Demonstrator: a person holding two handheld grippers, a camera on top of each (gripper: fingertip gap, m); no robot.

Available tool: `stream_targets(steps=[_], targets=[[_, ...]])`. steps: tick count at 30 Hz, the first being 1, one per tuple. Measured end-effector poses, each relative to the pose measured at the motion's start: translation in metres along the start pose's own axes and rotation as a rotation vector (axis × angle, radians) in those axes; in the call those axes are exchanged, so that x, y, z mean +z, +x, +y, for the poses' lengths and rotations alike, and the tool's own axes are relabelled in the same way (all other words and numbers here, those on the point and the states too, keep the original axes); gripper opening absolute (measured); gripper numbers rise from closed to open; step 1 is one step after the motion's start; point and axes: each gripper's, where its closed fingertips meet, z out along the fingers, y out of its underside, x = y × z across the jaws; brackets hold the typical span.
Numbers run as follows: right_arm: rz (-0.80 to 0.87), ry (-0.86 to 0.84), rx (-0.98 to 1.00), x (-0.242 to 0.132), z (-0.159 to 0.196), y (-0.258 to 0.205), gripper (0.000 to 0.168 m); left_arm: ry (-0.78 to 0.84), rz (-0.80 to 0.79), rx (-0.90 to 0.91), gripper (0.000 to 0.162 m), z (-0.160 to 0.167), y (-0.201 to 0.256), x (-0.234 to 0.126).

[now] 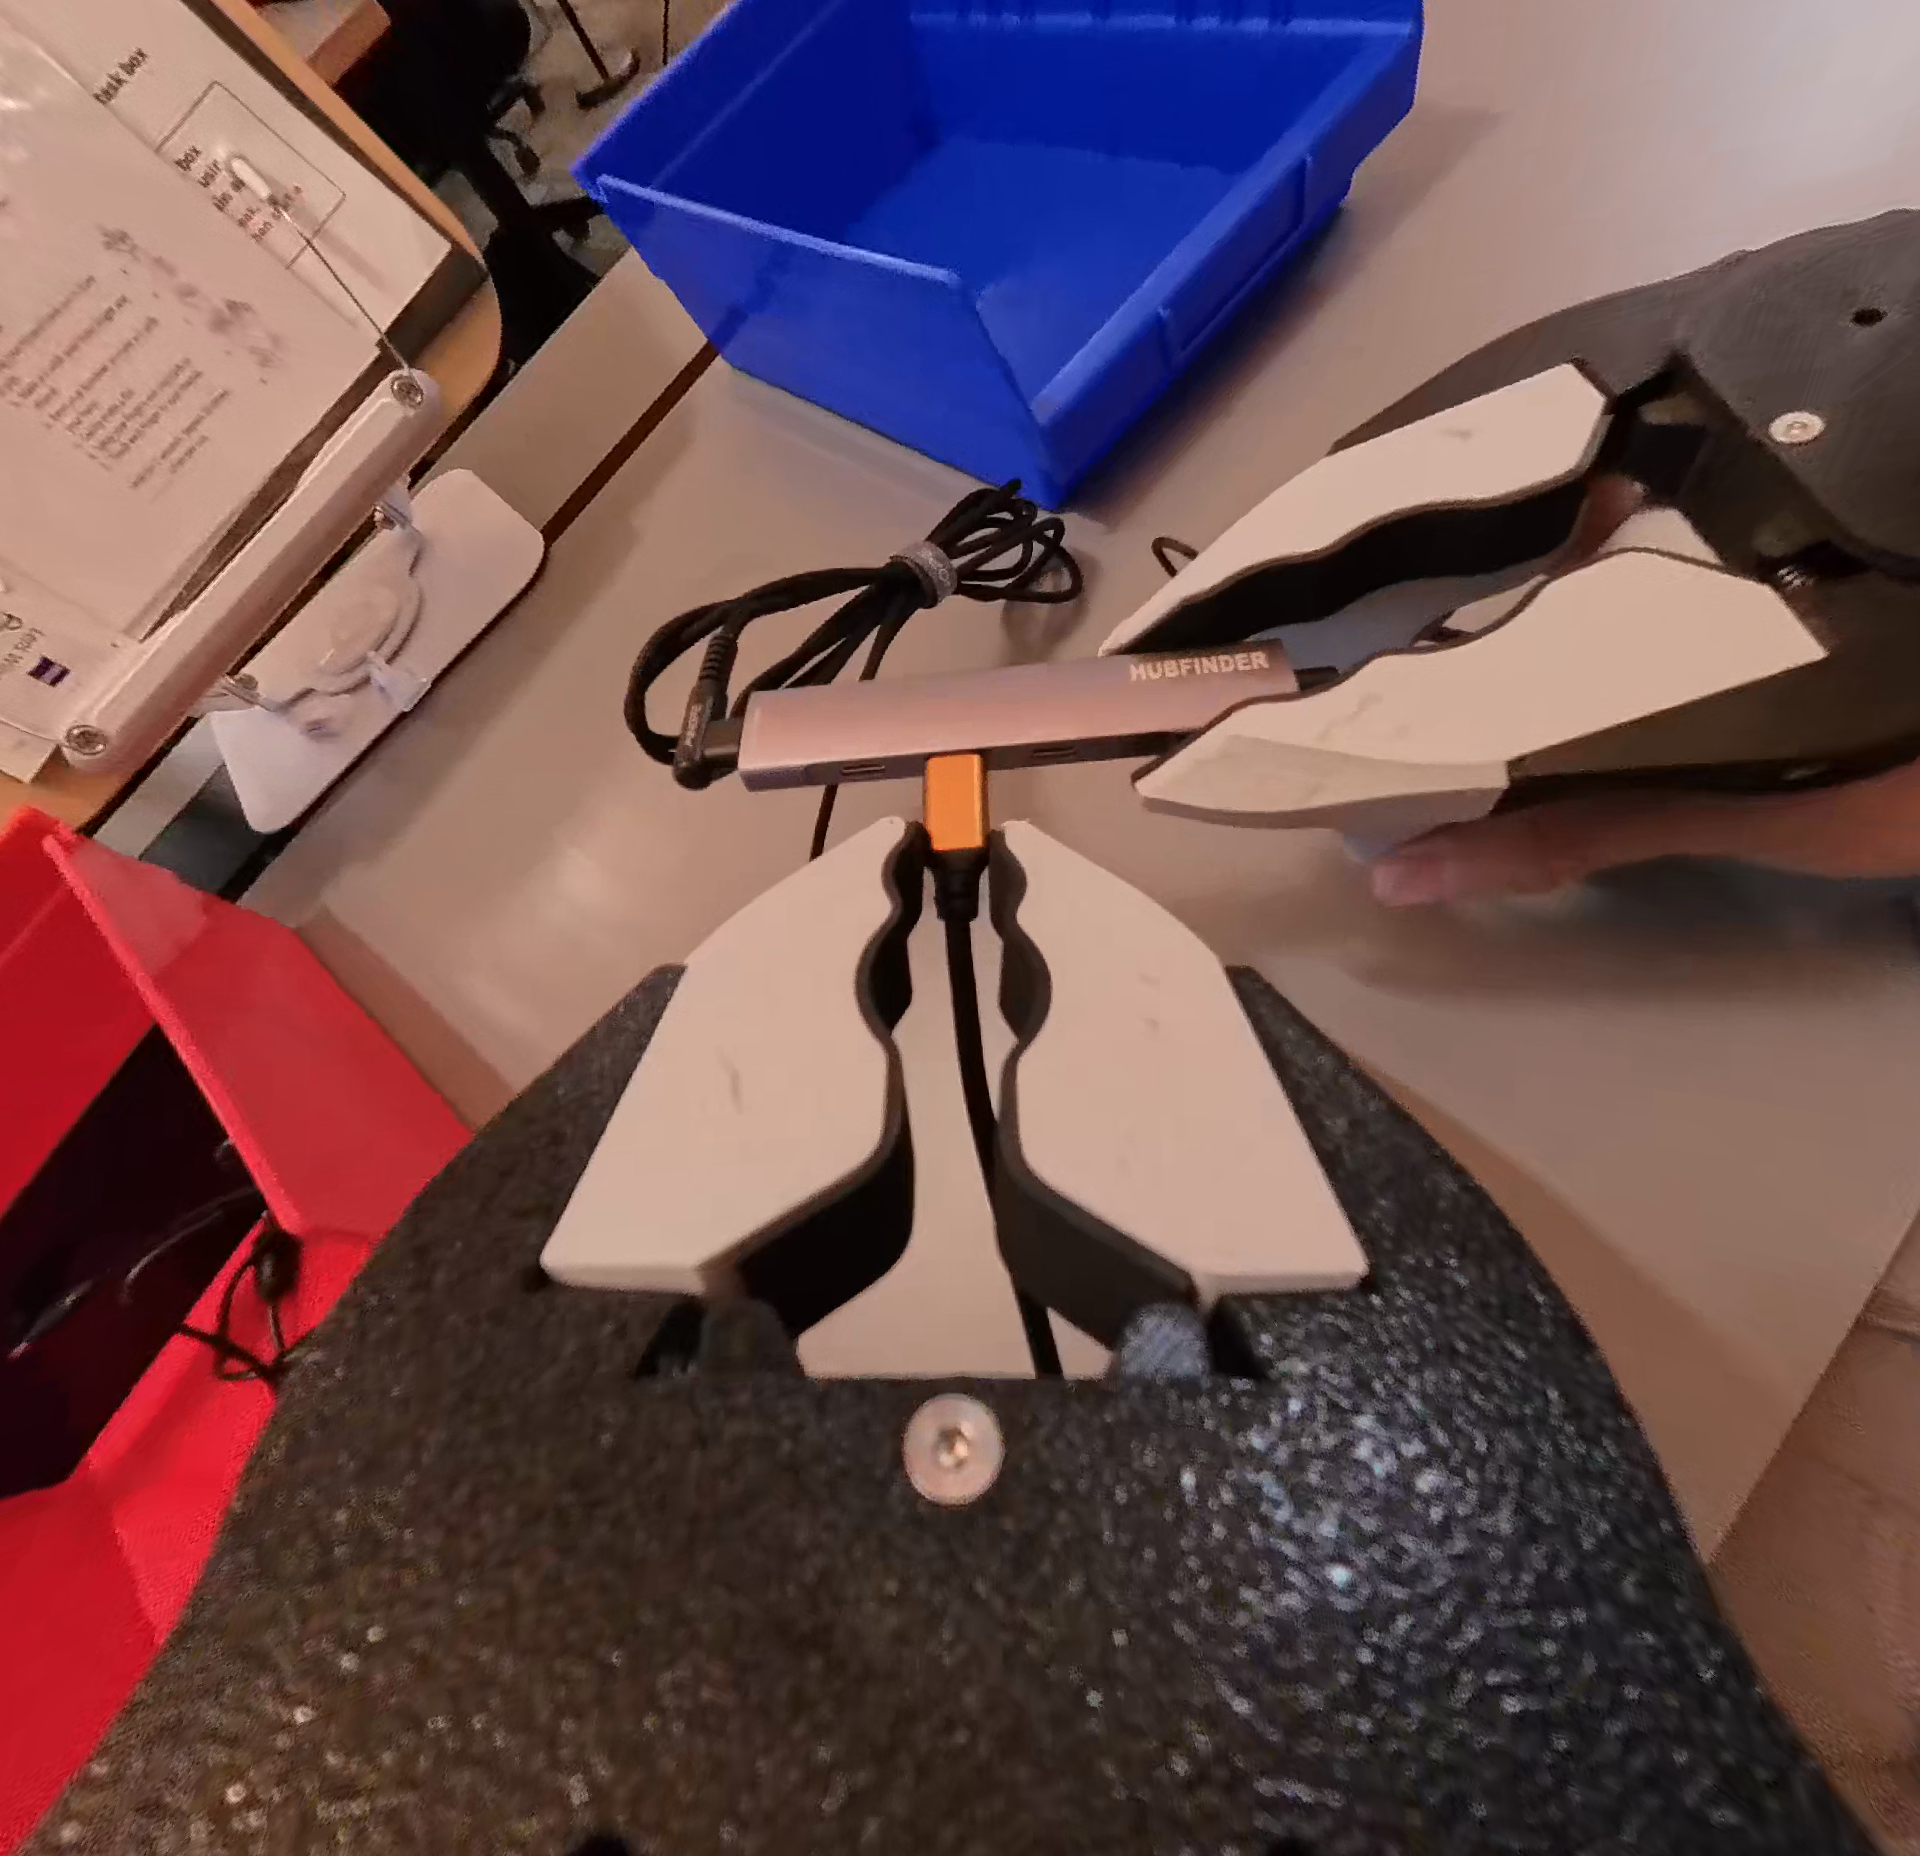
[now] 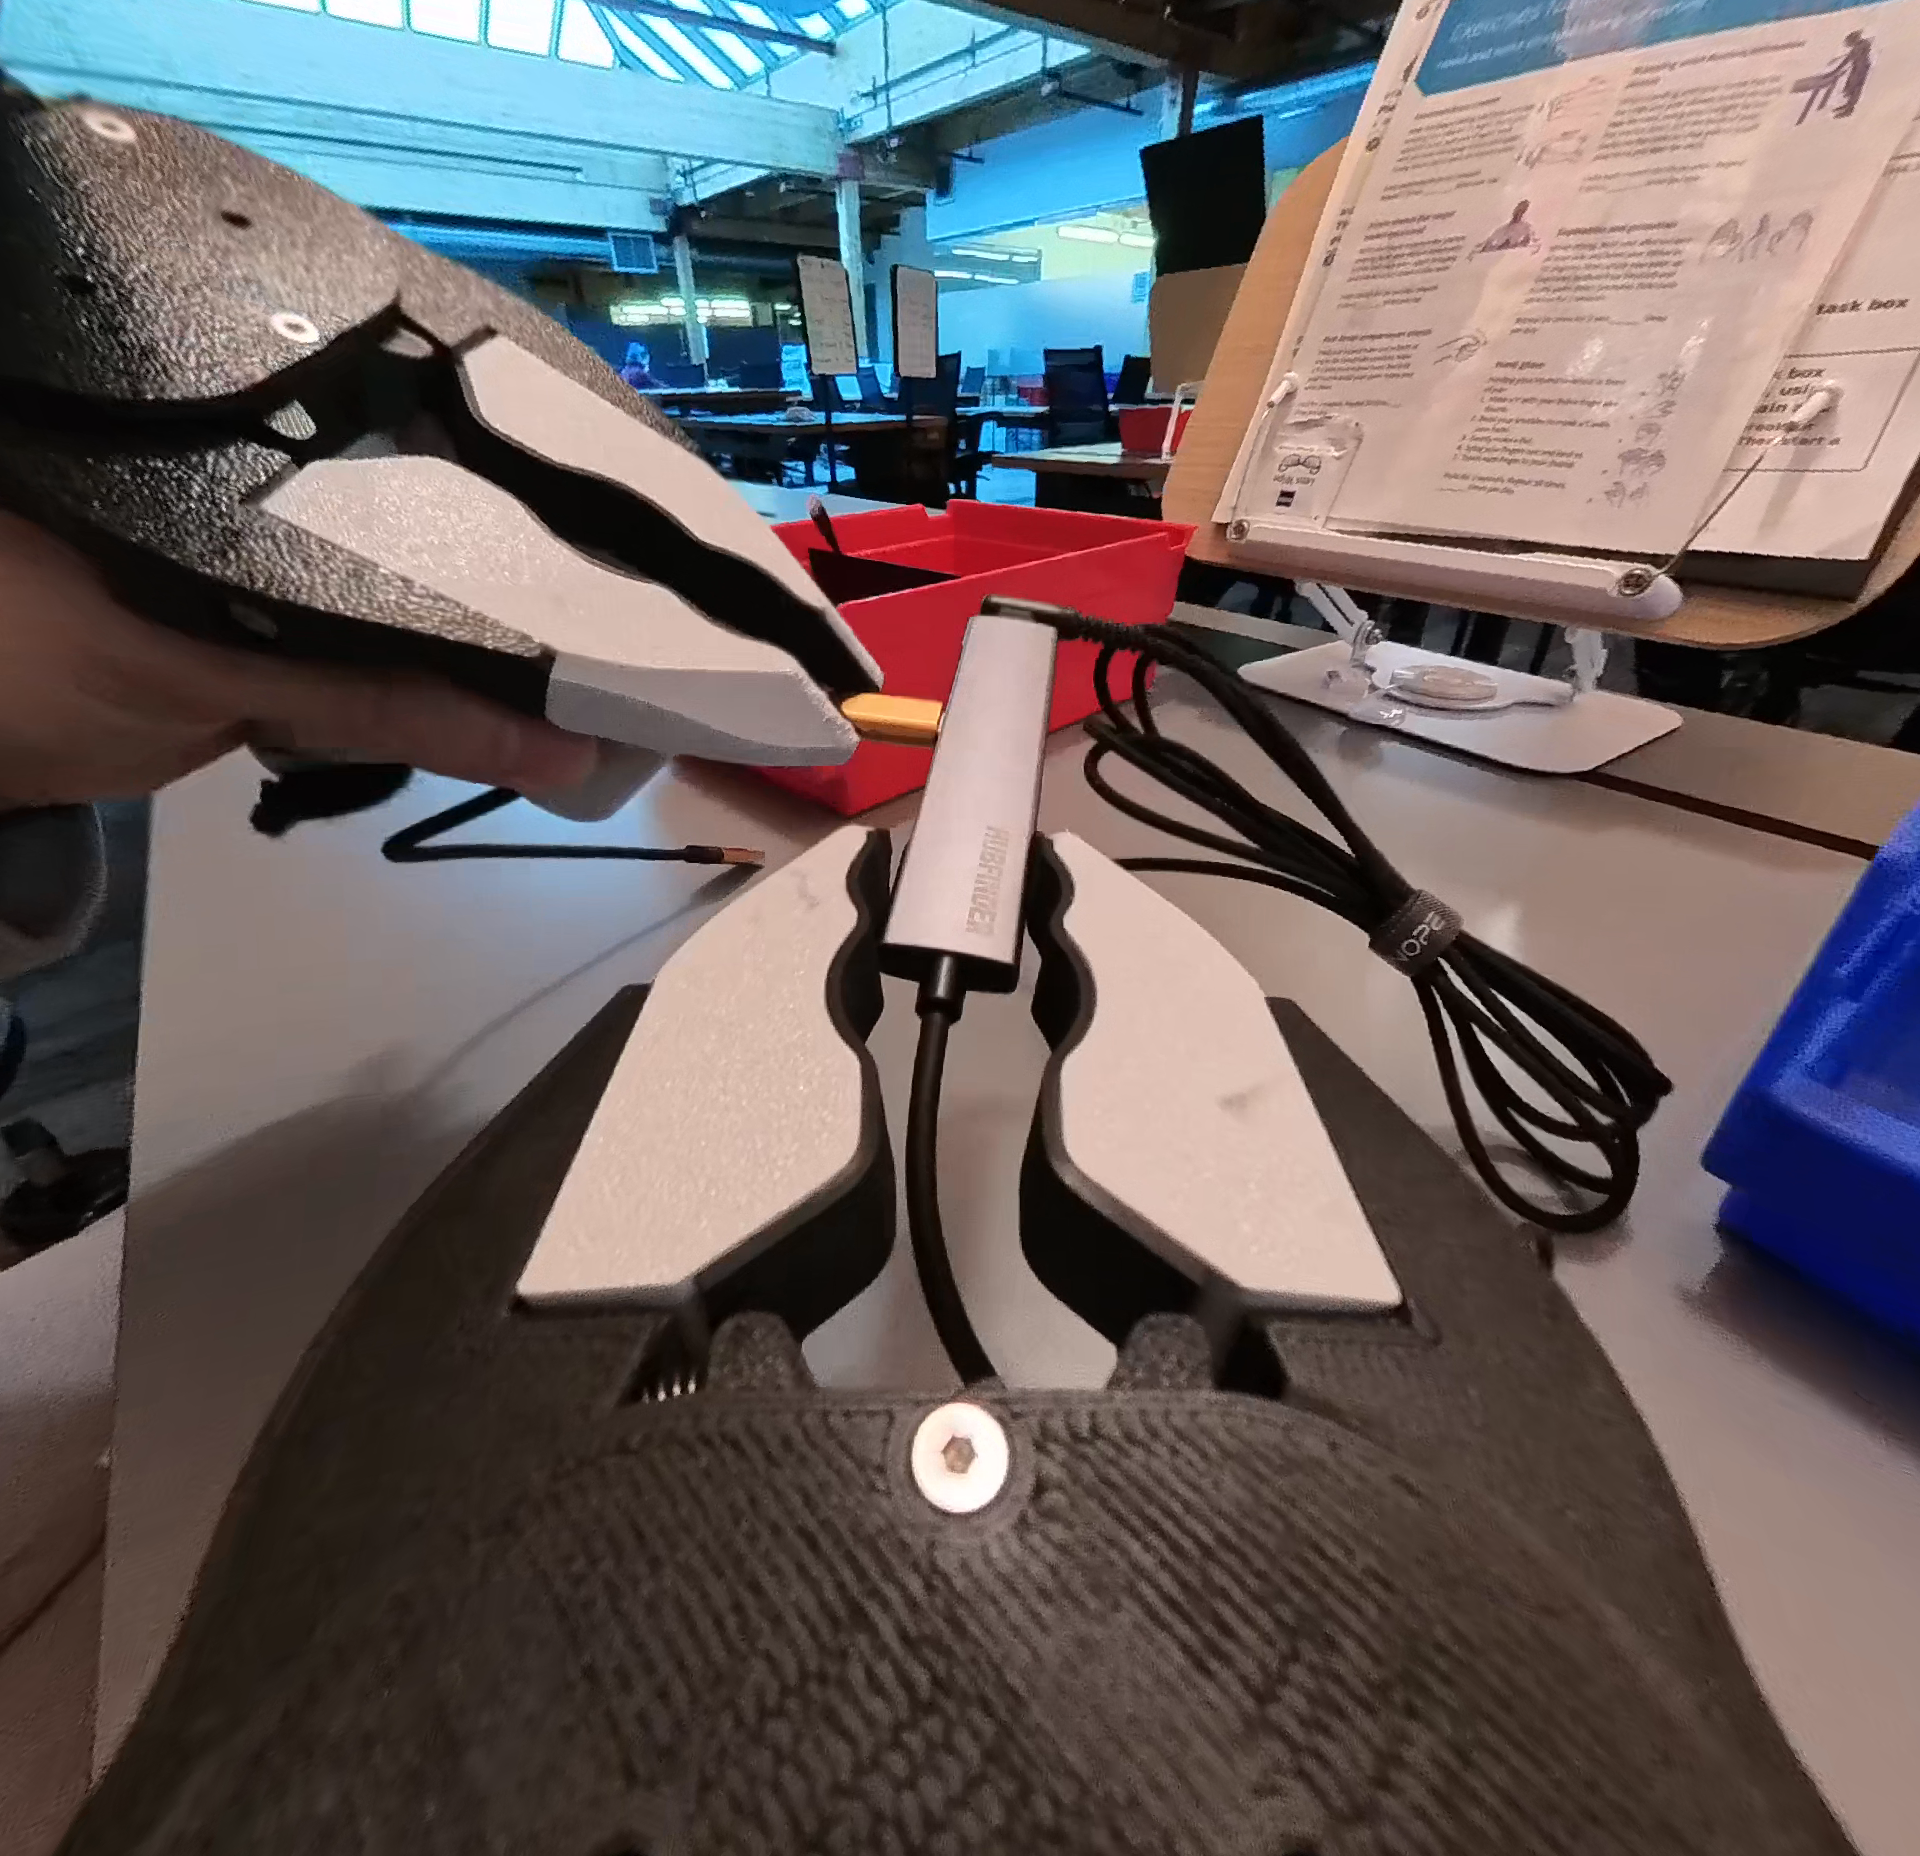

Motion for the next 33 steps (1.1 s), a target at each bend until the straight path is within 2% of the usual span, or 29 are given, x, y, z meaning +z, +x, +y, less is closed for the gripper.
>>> stream_targets(steps=[6, 9, 11, 14, 17, 20, 25, 33], targets=[[0.023, 0.069, -0.023, -0.006, -0.008, 0.004, 0.026, 0.148, 0.016, 0.04, 0.012, -0.009, 0.005, -0.002], [0.053, 0.05, -0.097, -0.008, -0.008, 0.007, 0.026, 0.26, 0.027, -0.064, 0.023, -0.013, -0.004, -0.018], [0.055, 0.079, -0.097, -0.013, -0.02, 0.01, 0.025, 0.347, -0.019, -0.145, 0.026, -0.011, -0.025, -0.036], [0.058, 0.119, -0.081, -0.023, -0.046, 0.017, 0.025, 0.376, -0.149, -0.246, 0.026, 0.018, -0.069, -0.055], [0.053, 0.162, -0.066, -0.035, -0.076, 0.023, 0.025, 0.307, -0.139, -0.36, 0.032, 0.062, -0.084, -0.048], [0.05, 0.21, -0.082, -0.047, -0.114, 0.029, 0.025, 0.297, -0.144, -0.42, 0.033, 0.088, -0.088, -0.042], [0.095, 0.213, -0.188, -0.058, -0.185, 0.063, 0.025, 0.291, -0.109, -0.434, 0.033, 0.101, -0.084, -0.028], [0.36, 0.011, -0.522, -0.072, -0.26, 0.163, 0.025, 0.301, -0.047, -0.386, 0.032, 0.099, -0.07, -0.021]])
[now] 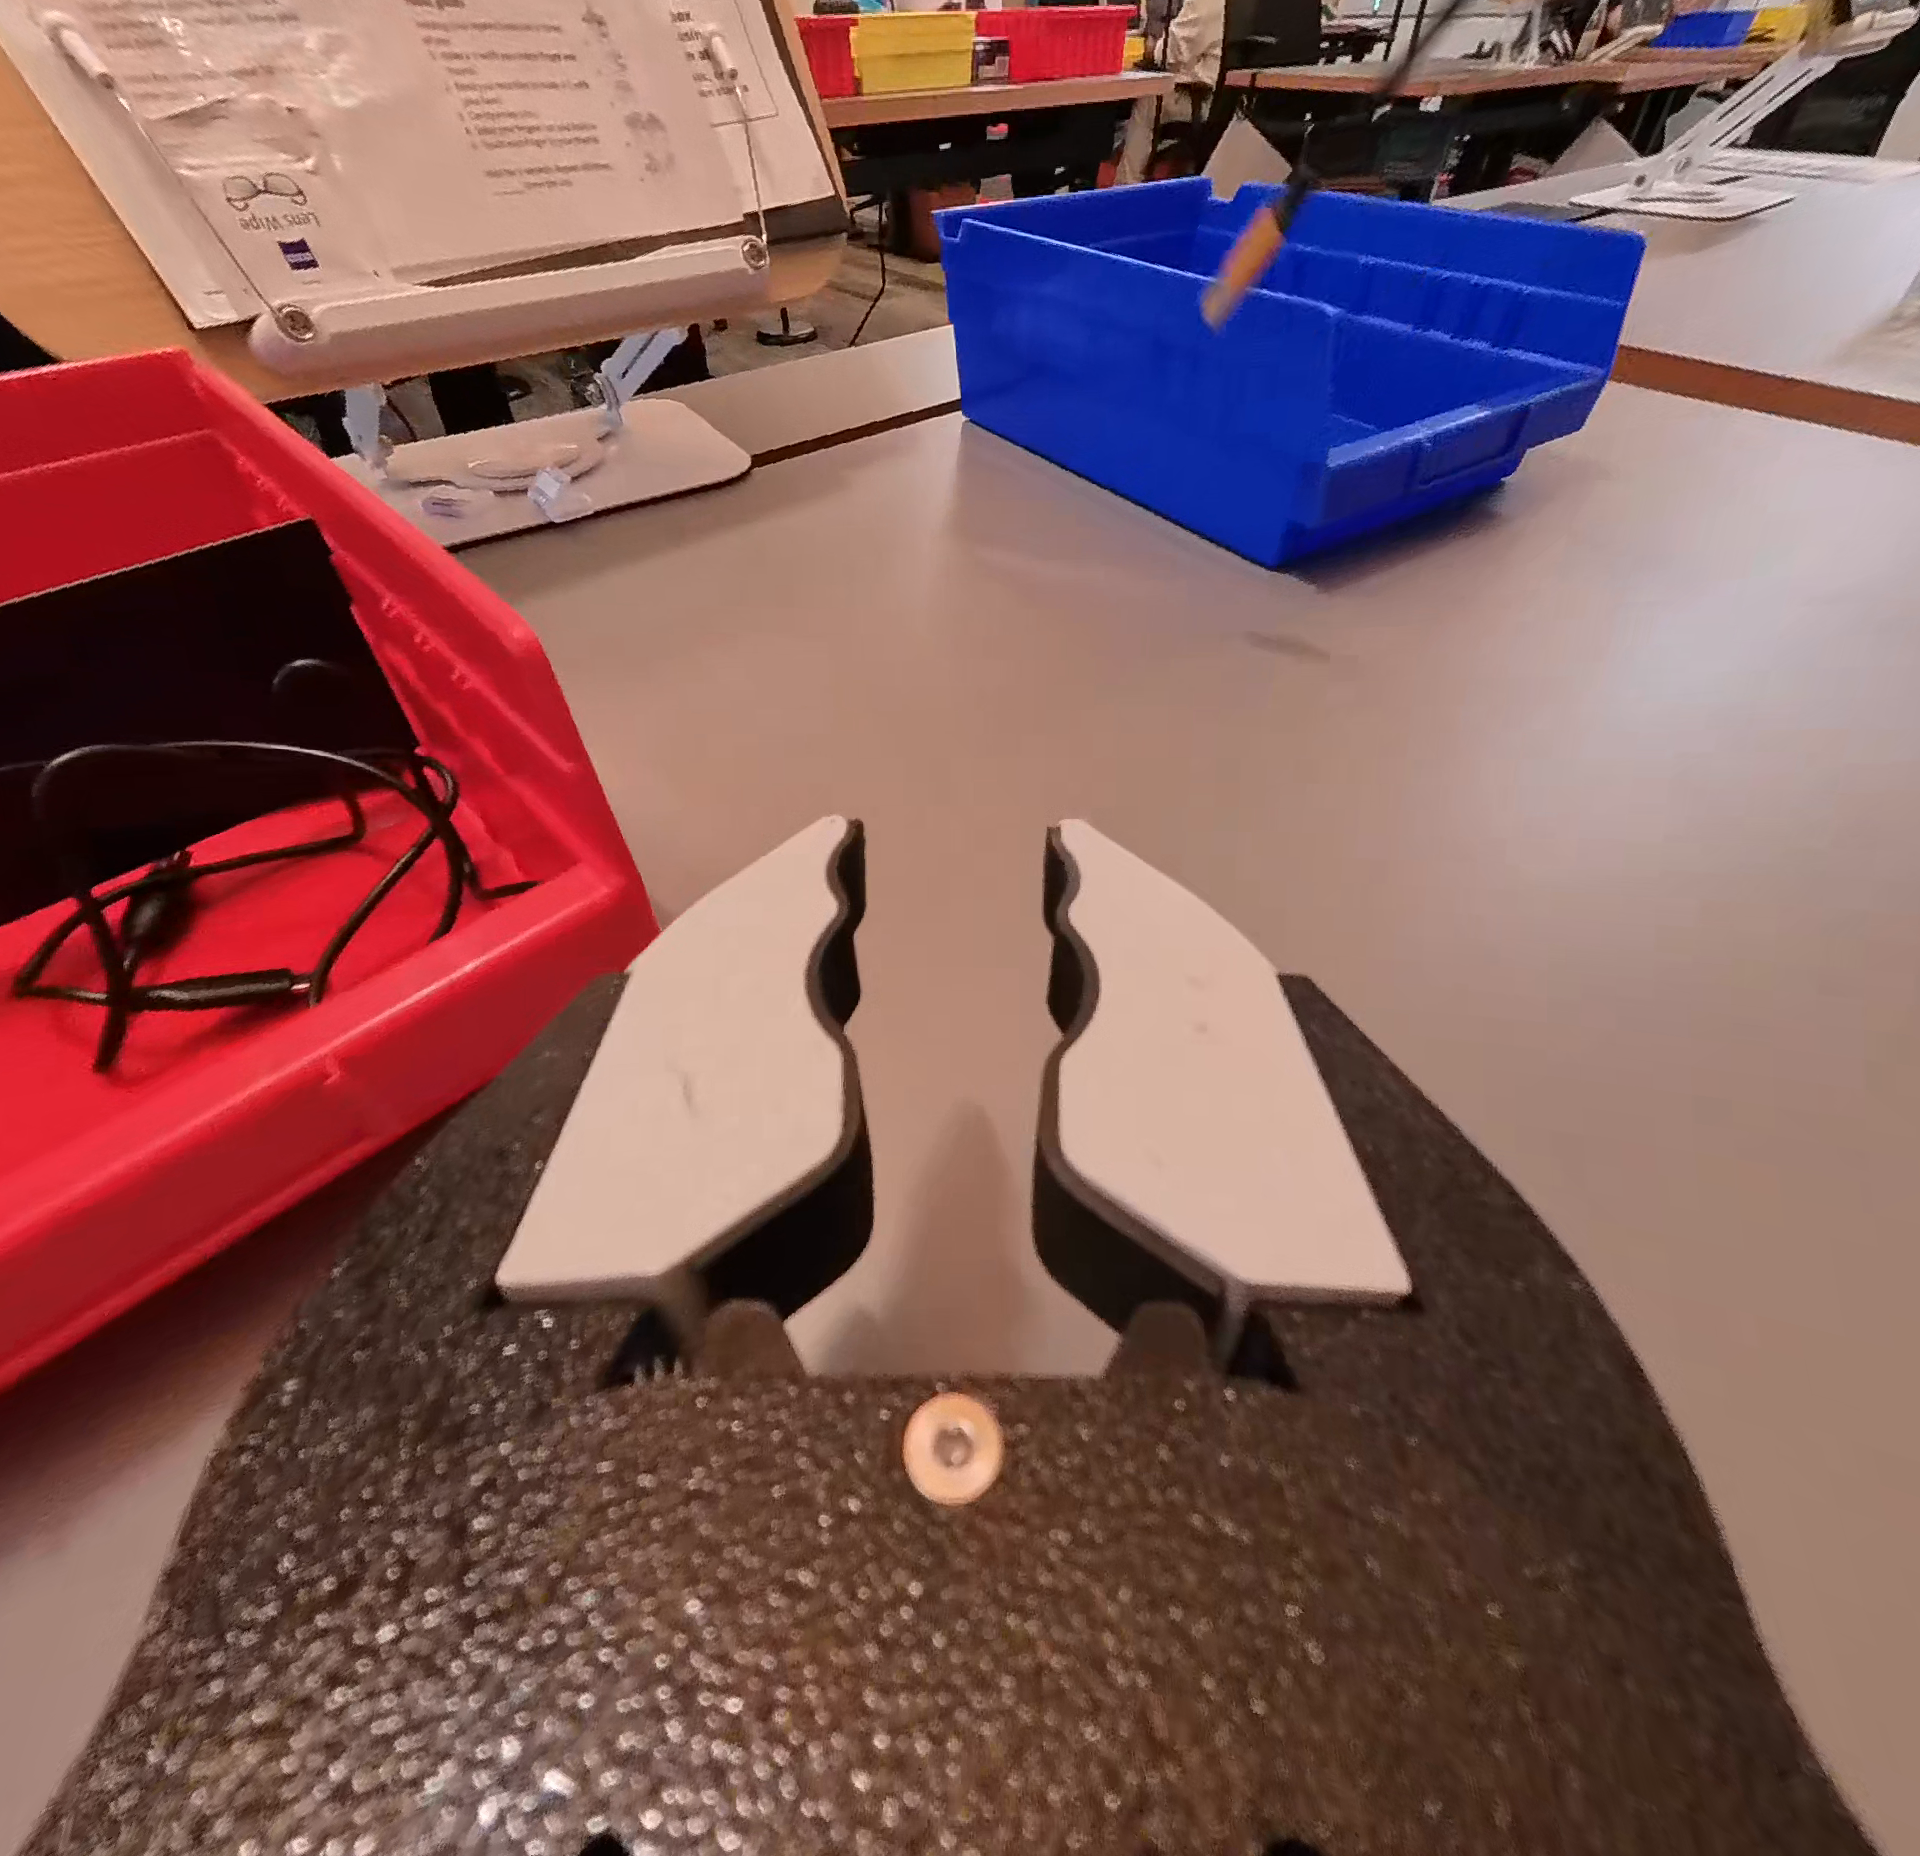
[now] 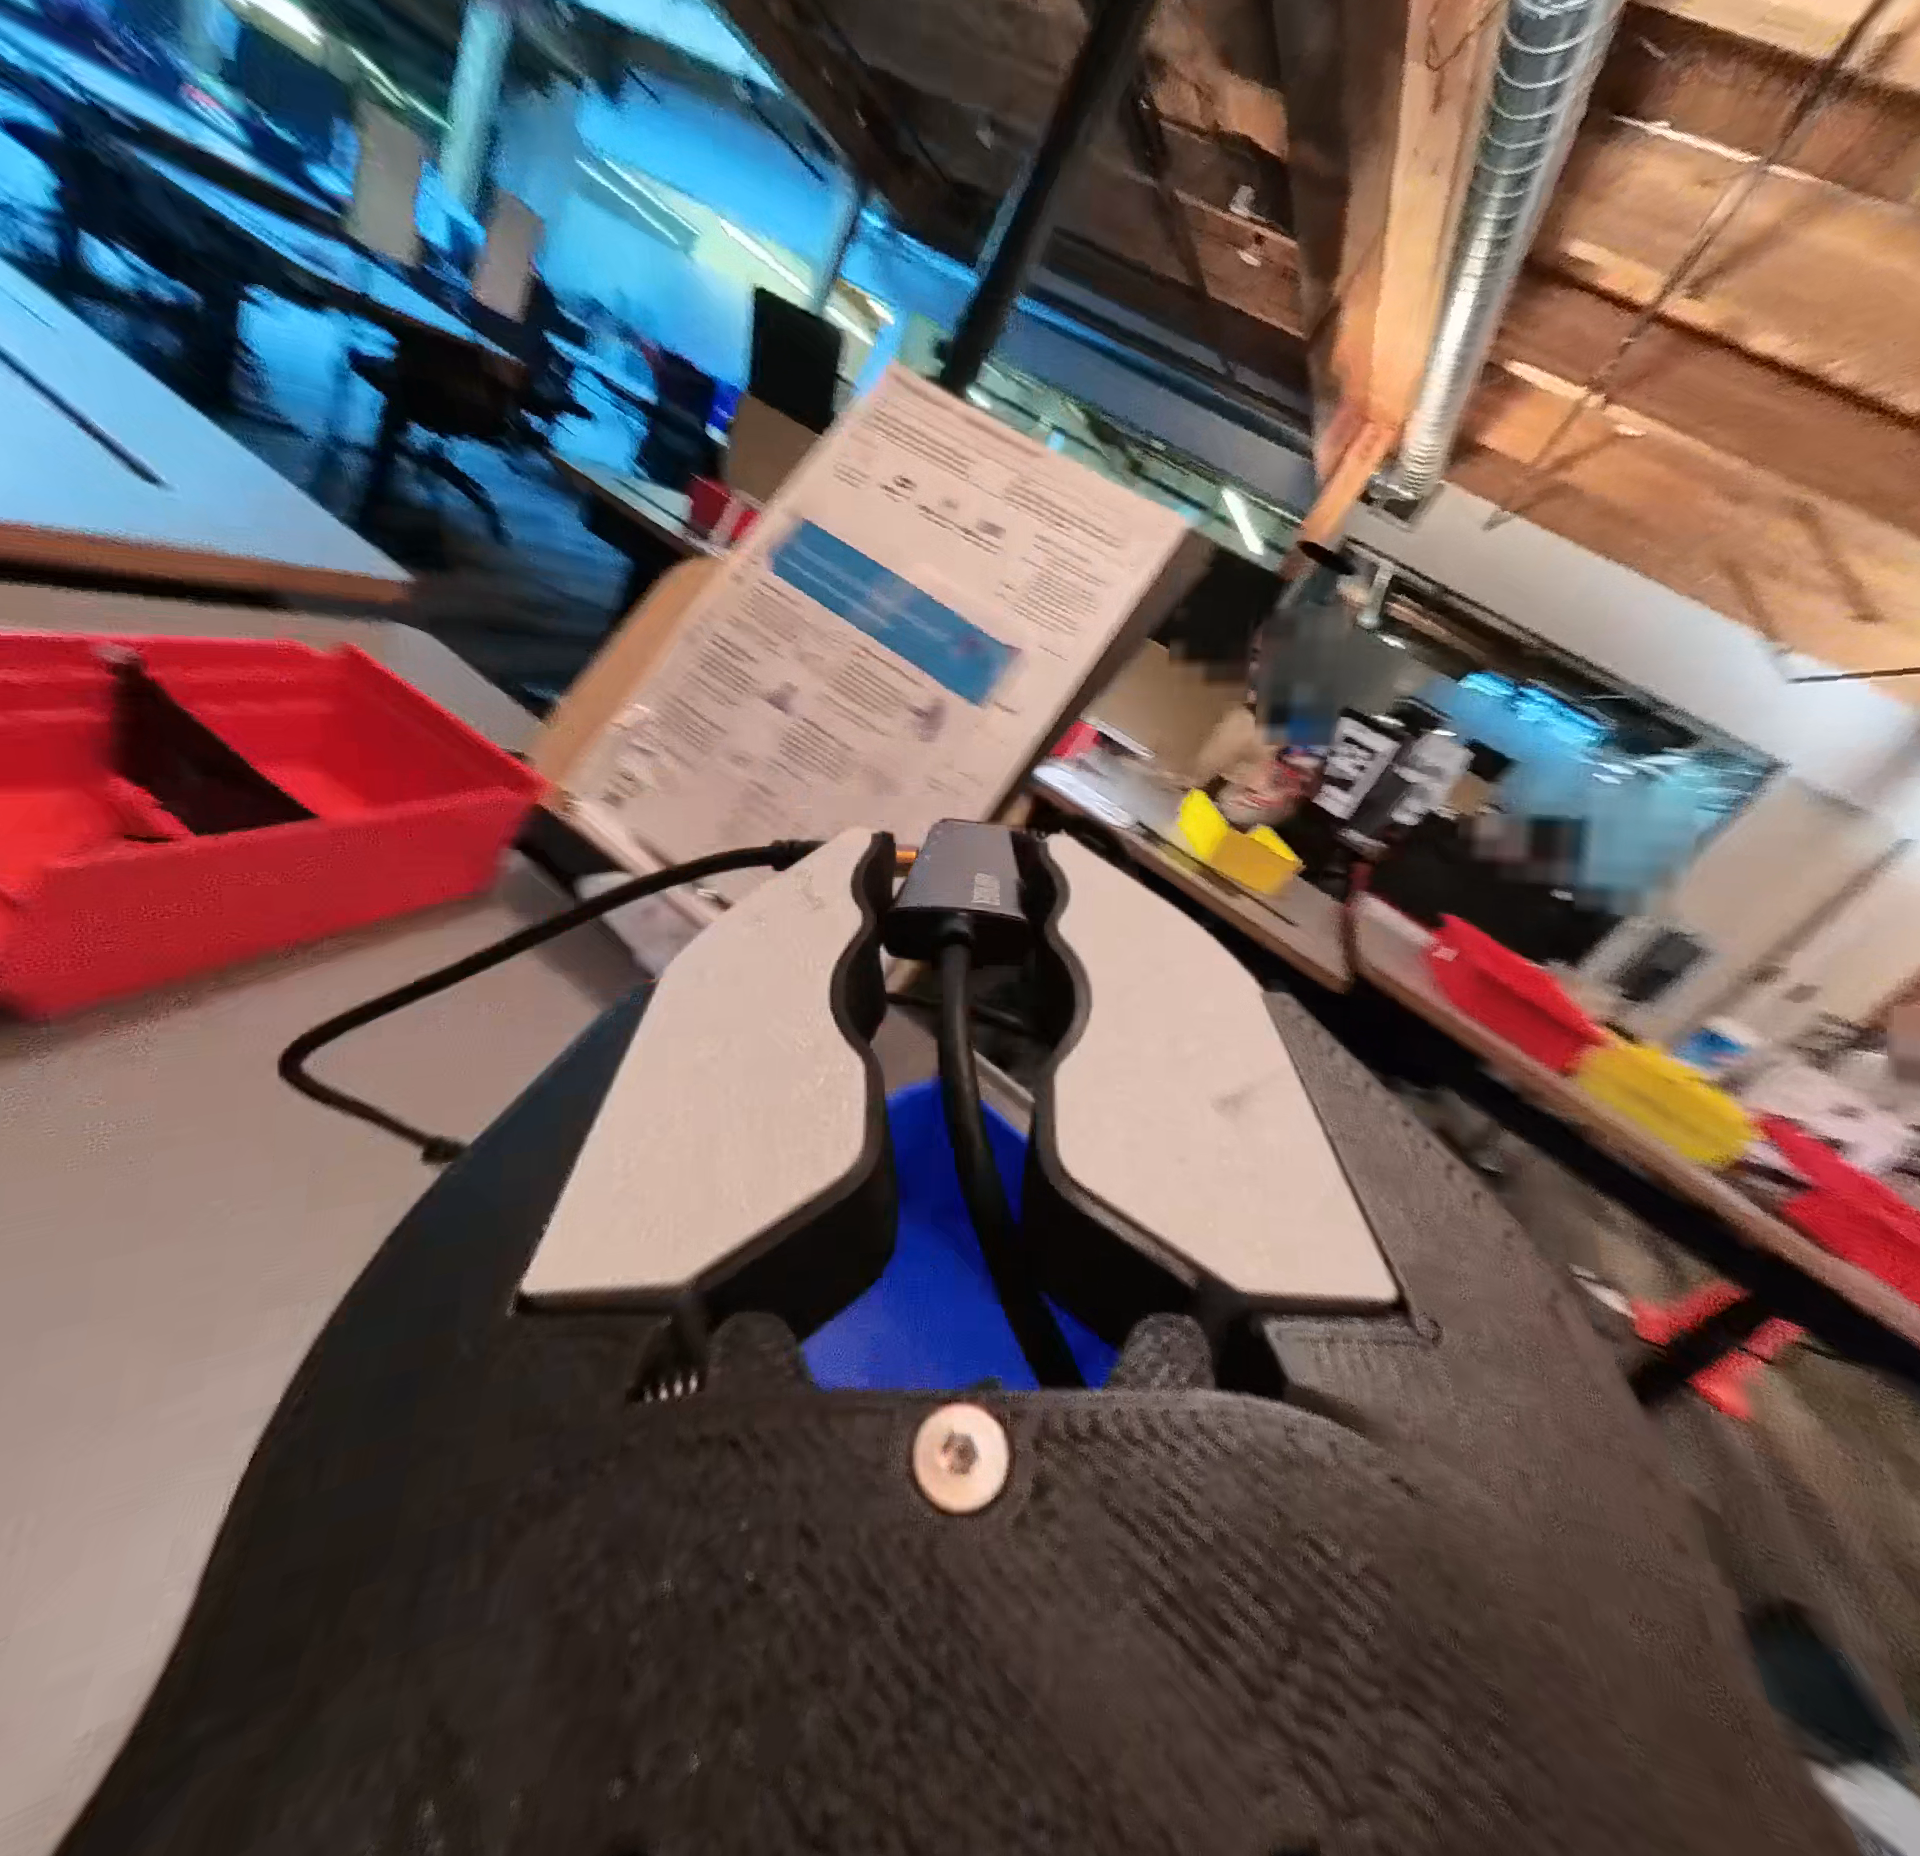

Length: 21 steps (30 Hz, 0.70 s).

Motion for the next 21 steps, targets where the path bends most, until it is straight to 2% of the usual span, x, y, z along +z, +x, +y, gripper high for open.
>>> stream_targets(steps=[5, 9, 15, 18, 21], targets=[[0.093, -0.124, -0.143, 0.011, 0.001, 0.062, 0.025, 0.025, 0.025, -0.03, 0.032, -0.003, 0.0, -0.003], [0.053, -0.308, -0.247, 0.034, 0.03, 0.077, 0.025, 0.024, 0.047, -0.044, 0.031, -0.003, 0.001, -0.003], [-0.243, -0.636, -0.345, 0.067, 0.115, 0.029, 0.025, 0.03, 0.064, -0.075, 0.03, -0.003, -0.001, -0.004], [-0.364, -0.709, -0.33, 0.08, 0.142, 0.0, 0.025, 0.045, 0.067, -0.087, 0.029, -0.005, -0.002, -0.005], [-0.426, -0.697, -0.227, 0.098, 0.152, -0.019, 0.025, 0.048, 0.072, -0.093, 0.029, -0.005, -0.002, -0.006]])
